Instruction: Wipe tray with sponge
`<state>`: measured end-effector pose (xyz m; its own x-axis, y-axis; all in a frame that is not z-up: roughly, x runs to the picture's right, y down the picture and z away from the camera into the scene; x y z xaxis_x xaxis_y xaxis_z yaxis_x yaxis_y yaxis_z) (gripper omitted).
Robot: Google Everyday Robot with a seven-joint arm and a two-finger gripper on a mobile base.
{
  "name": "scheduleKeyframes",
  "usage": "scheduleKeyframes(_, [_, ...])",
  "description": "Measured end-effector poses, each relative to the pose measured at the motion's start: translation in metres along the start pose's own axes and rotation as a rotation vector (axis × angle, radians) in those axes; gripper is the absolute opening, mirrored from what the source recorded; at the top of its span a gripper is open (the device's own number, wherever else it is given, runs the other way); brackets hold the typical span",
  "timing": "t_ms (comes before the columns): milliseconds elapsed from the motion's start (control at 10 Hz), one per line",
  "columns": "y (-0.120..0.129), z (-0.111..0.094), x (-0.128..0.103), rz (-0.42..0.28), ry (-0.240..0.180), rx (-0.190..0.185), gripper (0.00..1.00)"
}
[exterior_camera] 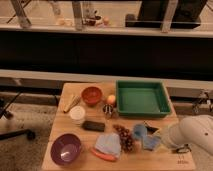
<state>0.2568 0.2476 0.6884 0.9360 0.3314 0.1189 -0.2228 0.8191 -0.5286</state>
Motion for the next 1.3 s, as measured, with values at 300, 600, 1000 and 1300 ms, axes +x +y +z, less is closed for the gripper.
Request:
scheduleKeyframes(300, [-0.010,-0.025,-0.015,-0.030,-0.013,0.044,0.06])
scheduleKeyframes(600, [-0.020,-0.034,-0.040,-0.065,-0.026,0.069,0.06])
scheduleKeyframes(1000, [-0.044,-0.049,-0.074,-0.099,-0.027,0.113,0.06])
scheduleKeyframes(1300, [-0.063,-0.058,-0.095,-0.127,-0.021,0.144,0.06])
